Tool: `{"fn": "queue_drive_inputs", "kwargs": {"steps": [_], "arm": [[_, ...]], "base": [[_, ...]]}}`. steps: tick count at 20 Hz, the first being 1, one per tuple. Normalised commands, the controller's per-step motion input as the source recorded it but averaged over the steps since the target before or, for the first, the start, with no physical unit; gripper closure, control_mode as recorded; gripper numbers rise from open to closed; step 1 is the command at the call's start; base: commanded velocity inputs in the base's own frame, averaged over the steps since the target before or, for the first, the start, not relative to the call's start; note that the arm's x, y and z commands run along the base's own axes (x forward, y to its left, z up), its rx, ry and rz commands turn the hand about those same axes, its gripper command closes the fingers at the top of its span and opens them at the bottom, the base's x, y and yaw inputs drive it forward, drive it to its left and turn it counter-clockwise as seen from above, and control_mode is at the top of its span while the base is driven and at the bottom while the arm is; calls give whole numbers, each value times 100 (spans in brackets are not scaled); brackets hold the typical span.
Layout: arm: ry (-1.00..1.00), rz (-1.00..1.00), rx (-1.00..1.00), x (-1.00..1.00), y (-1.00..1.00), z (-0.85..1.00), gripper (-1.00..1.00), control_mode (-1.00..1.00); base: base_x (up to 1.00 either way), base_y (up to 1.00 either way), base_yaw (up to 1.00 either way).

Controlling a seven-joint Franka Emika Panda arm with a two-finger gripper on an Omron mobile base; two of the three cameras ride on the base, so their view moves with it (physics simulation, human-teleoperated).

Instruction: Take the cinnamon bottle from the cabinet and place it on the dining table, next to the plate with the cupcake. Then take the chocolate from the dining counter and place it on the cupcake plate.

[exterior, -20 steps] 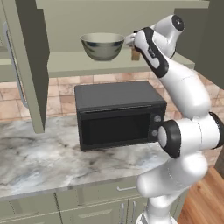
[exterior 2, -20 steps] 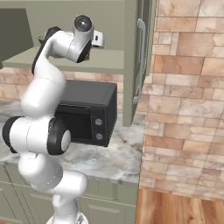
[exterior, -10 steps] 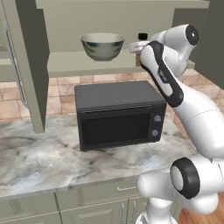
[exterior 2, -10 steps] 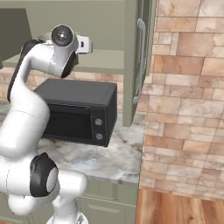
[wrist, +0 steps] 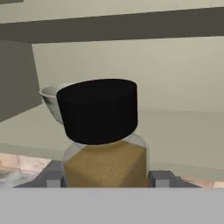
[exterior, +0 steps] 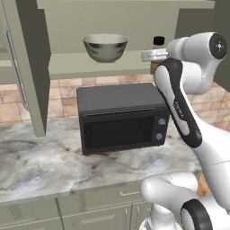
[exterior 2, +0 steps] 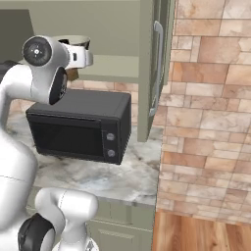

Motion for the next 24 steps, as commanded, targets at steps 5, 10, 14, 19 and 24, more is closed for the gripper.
{"fn": "queue_drive_inputs", "kwargs": {"steps": [5, 10, 14, 19, 24], "arm": [[0, 0, 4, -100, -28, 8, 100, -100], [0, 1, 0, -73, -15, -5, 100, -100], [2, 0, -3, -6, 0, -4, 100, -100], [3, 0, -1, -5, 0, -5, 100, 100], [0, 0, 0, 0, 0, 0, 100, 100]], "base": [[0, 0, 0], [0, 0, 0], [0, 0, 0], [-28, 0, 1], [-90, 0, 22]]}}
